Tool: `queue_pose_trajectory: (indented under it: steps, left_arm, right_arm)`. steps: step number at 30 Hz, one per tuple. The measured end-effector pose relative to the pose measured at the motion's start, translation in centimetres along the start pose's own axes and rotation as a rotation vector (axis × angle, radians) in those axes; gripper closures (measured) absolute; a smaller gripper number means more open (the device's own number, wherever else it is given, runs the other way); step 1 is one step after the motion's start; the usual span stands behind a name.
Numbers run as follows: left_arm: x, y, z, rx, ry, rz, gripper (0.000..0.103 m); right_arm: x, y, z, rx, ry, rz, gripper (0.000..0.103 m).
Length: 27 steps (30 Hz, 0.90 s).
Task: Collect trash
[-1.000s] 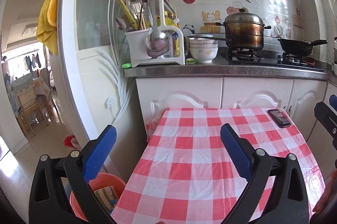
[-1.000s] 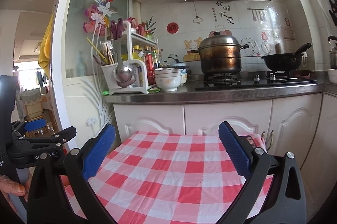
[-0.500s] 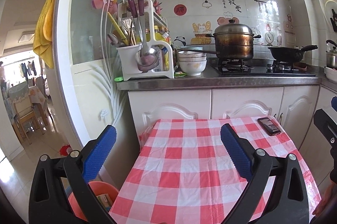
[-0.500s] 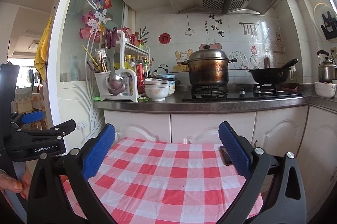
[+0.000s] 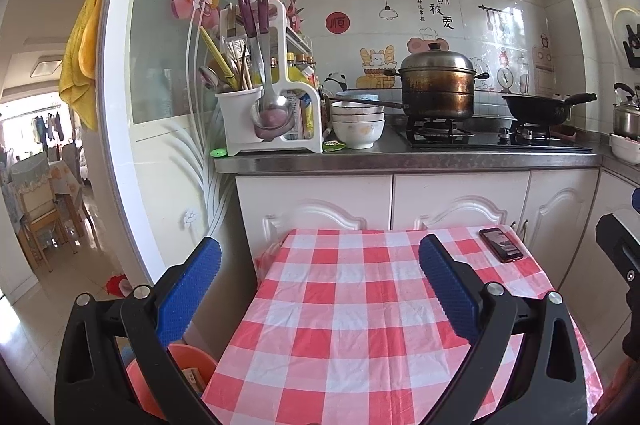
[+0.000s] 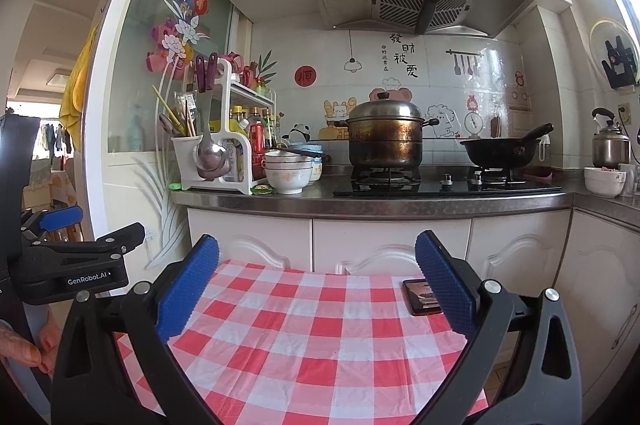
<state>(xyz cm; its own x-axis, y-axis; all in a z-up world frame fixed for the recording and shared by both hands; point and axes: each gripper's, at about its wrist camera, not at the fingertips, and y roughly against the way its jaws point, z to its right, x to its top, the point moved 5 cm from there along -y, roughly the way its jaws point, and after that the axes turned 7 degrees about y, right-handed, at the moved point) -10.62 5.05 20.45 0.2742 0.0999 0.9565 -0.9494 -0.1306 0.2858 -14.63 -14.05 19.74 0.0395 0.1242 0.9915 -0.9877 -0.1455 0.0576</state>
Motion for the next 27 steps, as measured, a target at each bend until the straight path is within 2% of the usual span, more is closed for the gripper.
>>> queue_pose_trajectory:
  steps: [5, 13, 27]
  left_arm:
    - [0.0, 0.1, 0.0, 0.003, 0.005, 0.0, 0.005]
    - [-0.3, 0.3, 0.0, -0.064, 0.029, -0.022, 0.005]
    - [-1.4, 0.1, -1.2, -0.109, 0.068, -0.058, 0.005]
  right_arm:
    - [0.1, 0.4, 0.0, -0.018, 0.012, -0.005, 0.004]
    - [0.1, 0.5, 0.0, -0.034, 0.014, -0.017, 0.004]
    - [-1.1, -0.4, -0.5, -0.051, 0.011, -0.086, 0.004]
